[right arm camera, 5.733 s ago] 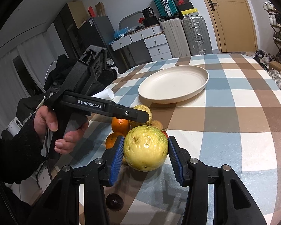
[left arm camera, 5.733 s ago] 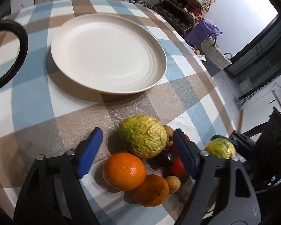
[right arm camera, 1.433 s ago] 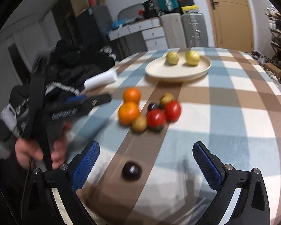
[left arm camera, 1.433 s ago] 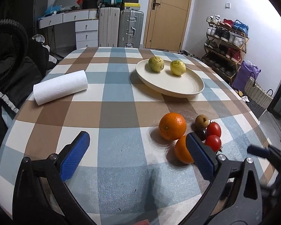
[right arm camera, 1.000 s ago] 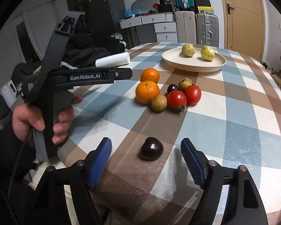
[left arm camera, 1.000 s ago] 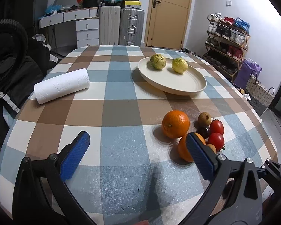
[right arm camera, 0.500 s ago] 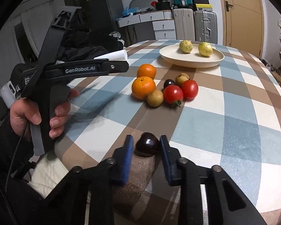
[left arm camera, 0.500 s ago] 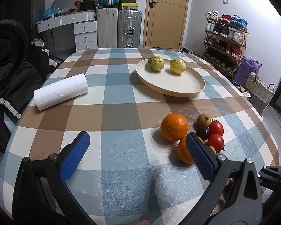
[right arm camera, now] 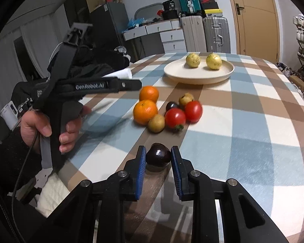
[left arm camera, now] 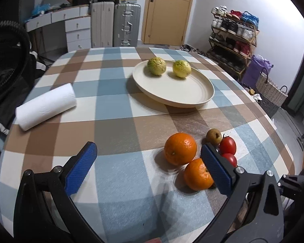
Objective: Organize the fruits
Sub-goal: 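Grasp the dark plum with the right tool while the left tool grasps an orange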
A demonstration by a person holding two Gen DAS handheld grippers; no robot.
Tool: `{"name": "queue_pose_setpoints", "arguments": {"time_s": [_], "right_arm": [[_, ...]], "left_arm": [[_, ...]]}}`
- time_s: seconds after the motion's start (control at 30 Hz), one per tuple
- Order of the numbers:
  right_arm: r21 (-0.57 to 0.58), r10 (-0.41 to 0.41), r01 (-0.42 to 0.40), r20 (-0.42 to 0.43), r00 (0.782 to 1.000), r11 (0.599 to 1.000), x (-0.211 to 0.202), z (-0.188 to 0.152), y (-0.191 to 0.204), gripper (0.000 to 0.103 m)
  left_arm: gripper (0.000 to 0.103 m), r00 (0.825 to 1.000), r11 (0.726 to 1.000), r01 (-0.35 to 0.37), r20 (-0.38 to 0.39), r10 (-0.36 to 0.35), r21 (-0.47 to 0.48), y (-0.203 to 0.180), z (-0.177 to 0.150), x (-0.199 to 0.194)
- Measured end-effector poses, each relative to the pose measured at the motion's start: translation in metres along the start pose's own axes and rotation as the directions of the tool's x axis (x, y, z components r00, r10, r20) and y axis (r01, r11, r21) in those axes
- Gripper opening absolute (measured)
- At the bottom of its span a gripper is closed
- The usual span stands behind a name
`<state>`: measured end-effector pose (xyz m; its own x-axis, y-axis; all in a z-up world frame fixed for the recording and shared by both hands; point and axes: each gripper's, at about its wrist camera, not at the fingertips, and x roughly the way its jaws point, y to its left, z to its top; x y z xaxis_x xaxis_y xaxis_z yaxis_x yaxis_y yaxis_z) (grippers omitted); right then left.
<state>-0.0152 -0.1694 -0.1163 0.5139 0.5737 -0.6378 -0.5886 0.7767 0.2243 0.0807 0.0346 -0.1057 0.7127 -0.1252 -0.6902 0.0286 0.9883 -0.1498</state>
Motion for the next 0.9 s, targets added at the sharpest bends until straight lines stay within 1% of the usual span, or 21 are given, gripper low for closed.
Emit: {"name": "queue_pose_setpoints", "arguments": {"time_s": [0.13, 0.2, 0.27, 0.37, 0.53, 0.57, 0.6, 0.63, 0.67, 0.9], "right_arm": [[0.016, -0.001, 0.001, 0.016, 1.0, 1.0, 0.001, 0.008, -0.009, 0.025], [0.024, -0.001, 0.001, 0.019, 1.0, 1.0, 0.003, 0.011, -0.013, 0.025], [0.041, -0.003, 0.002, 0.021, 1.0, 0.999, 0.005, 0.014, -0.018, 0.025], [0.06, -0.007, 0.005, 0.03, 1.0, 0.998, 0.006, 0.016, -0.025, 0.025], [0.049, -0.014, 0.013, 0.019, 1.0, 0.999, 0.011, 0.019, -0.029, 0.025], [0.047, -0.012, 0.011, 0.018, 1.0, 0.999, 0.012, 0.02, -0.03, 0.025], [0.046, -0.011, 0.01, 0.02, 1.0, 0.999, 0.011, 0.02, -0.03, 0.025], [0.046, -0.012, 0.011, 0.022, 1.0, 0.999, 0.011, 0.021, -0.03, 0.025], [0.046, -0.008, 0.006, 0.025, 1.0, 0.999, 0.01, 0.022, -0.03, 0.025], [0.039, 0.002, -0.004, 0.05, 0.999, 0.999, 0.003, 0.031, -0.03, 0.025]], "left_arm": [[0.102, 0.996, 0.998, 0.061, -0.06, -0.061, -0.012, 0.0, 0.004, 0.018], [0.102, 0.99, 0.994, 0.105, -0.094, -0.107, -0.023, 0.0, 0.006, 0.028], [0.1, 0.984, 0.99, 0.138, -0.108, -0.14, -0.029, 0.0, 0.008, 0.034], [0.094, 0.979, 0.985, 0.169, -0.11, -0.171, -0.029, -0.001, 0.011, 0.039], [0.077, 0.959, 0.967, 0.251, -0.126, -0.255, -0.05, 0.0, 0.015, 0.046], [0.07, 0.955, 0.964, 0.261, -0.131, -0.266, -0.051, 0.0, 0.015, 0.047], [0.056, 0.946, 0.956, 0.288, -0.14, -0.293, -0.053, -0.001, 0.015, 0.049], [0.04, 0.938, 0.951, 0.305, -0.155, -0.309, -0.053, -0.001, 0.014, 0.051], [0.039, 0.931, 0.946, 0.32, -0.168, -0.324, -0.055, -0.001, 0.013, 0.052], [0.038, 0.92, 0.933, 0.352, -0.155, -0.359, -0.073, 0.002, 0.016, 0.05]]}}
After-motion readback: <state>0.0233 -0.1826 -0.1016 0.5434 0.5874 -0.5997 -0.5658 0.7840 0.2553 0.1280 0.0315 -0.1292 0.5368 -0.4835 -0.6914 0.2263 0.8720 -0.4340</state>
